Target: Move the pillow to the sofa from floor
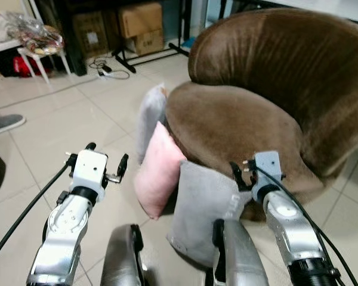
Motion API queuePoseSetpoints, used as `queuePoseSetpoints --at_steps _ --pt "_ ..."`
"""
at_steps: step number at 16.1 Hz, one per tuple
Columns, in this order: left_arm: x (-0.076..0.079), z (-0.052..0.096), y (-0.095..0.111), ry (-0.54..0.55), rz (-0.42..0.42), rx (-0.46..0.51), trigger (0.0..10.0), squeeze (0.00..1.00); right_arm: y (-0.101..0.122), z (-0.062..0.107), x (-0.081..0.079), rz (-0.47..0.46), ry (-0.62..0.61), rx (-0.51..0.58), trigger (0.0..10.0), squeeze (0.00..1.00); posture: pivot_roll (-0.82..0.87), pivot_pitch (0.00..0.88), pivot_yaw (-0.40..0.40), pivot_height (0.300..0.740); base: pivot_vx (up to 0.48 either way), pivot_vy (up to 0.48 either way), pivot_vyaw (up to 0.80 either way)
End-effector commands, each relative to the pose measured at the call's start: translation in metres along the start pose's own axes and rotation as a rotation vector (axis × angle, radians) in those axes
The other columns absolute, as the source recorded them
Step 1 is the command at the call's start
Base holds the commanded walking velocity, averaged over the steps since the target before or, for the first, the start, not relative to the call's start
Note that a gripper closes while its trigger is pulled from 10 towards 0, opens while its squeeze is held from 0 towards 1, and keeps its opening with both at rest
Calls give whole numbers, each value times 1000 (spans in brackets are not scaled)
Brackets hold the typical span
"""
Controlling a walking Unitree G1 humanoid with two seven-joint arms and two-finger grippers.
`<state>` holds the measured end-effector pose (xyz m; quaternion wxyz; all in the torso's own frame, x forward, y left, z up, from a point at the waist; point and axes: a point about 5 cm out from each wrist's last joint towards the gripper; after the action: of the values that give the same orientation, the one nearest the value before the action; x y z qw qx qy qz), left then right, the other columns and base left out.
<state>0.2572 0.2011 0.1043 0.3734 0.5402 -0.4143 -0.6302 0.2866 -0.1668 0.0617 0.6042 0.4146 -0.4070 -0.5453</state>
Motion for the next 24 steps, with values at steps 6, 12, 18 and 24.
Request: queuePoseSetpoints --at_steps 6,12,18,24 --pt "7 4 -1 -56 -28 -7 10000 0 -1 -7 -20 11 105 -10 10000 745 2 0 -15 466 0 0 0" --pt "12 11 1 -215 -58 -1 10000 0 -2 -29 -38 143 258 -106 10000 1000 31 0 -49 466 0 0 0" --pt "9 28 9 -374 -76 10 10000 0 5 -54 -19 201 130 -181 10000 0 45 0 -56 466 0 0 0" --pt "3 49 27 -497 -123 6 10000 0 -2 -58 -7 125 62 -217 10000 0 120 135 -23 466 0 0 0"
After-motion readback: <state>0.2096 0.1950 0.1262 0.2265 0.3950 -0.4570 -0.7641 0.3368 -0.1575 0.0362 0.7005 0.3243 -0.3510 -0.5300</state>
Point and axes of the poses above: a point about 5 cm out from each wrist's last joint towards the gripper, its own z axis pointing back from the gripper into the wrist, its own y axis along the axis of the wrist's last joint, x = y × z, and after that the axes turned 5 degrees about -z, right-handed
